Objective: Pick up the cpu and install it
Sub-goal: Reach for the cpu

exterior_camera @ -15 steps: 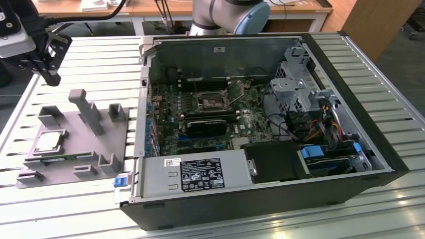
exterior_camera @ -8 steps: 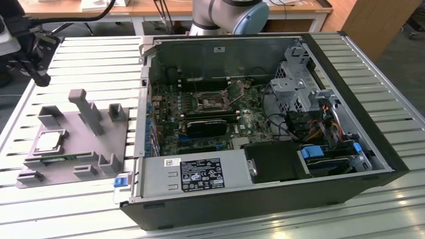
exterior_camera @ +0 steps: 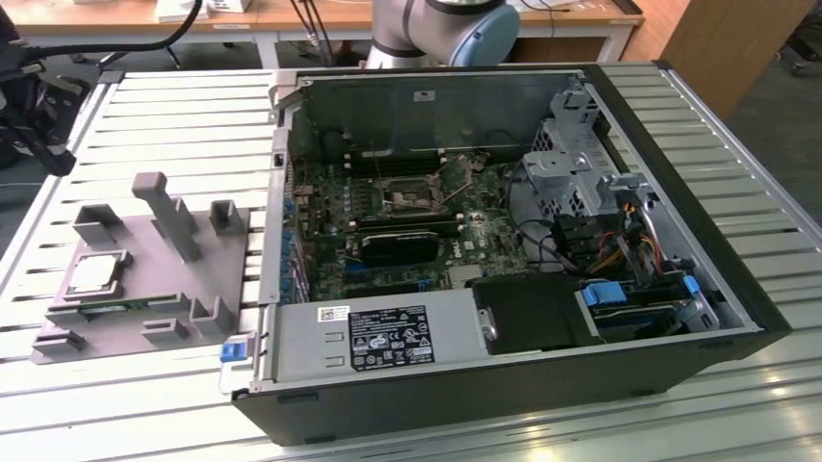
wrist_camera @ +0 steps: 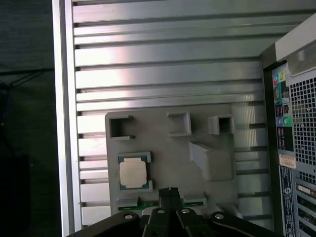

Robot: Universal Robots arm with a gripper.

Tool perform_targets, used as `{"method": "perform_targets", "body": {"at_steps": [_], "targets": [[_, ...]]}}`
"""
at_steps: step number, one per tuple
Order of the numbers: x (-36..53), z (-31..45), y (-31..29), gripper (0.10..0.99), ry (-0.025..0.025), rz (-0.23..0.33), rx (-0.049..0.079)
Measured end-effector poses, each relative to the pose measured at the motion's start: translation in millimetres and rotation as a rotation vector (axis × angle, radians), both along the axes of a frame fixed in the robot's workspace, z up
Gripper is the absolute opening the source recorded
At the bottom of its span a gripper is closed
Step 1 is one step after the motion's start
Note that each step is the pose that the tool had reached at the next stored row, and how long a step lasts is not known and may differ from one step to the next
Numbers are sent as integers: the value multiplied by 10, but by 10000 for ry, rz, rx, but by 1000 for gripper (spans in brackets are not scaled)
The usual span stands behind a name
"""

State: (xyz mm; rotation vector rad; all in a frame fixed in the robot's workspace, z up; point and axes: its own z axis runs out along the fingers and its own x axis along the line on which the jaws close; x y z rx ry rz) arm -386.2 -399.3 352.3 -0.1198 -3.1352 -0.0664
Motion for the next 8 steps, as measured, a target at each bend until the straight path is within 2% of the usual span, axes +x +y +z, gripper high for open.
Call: {"method": "perform_targets", "body": {"at_steps": [8], "targets": [[-236,-10,-5,106,2,-1,0]]}}
